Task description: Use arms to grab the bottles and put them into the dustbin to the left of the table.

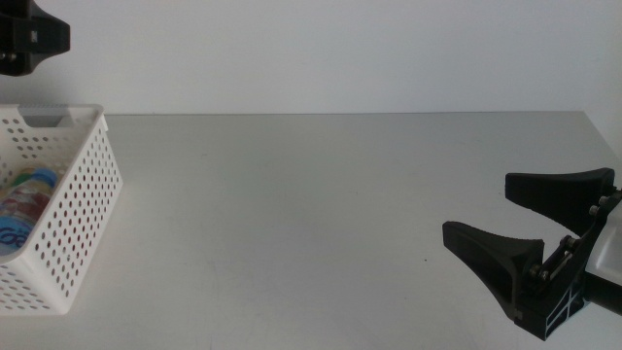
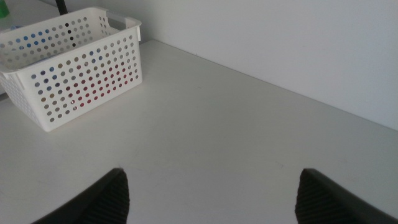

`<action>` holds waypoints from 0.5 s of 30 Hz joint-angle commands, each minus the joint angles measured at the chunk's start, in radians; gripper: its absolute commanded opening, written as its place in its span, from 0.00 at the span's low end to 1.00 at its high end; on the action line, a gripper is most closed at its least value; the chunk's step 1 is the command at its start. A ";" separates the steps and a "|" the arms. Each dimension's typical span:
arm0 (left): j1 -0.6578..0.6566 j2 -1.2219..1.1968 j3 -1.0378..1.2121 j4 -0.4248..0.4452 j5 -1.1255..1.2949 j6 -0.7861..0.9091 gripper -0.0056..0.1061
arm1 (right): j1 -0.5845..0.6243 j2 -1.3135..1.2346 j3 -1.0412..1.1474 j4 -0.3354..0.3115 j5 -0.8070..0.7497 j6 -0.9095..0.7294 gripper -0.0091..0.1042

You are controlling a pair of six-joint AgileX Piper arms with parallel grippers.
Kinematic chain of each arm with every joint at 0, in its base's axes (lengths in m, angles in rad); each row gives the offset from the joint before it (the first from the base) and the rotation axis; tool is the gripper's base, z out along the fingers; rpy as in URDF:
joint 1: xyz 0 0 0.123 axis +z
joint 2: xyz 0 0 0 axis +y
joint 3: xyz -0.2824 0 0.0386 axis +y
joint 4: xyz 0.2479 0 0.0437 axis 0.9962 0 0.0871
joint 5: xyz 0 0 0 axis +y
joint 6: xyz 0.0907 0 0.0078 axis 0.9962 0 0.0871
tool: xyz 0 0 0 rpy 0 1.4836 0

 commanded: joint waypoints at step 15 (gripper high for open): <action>-0.007 -0.417 0.455 -0.022 -0.175 -0.010 0.89 | -0.304 -0.191 0.027 -0.005 -0.087 -0.012 0.74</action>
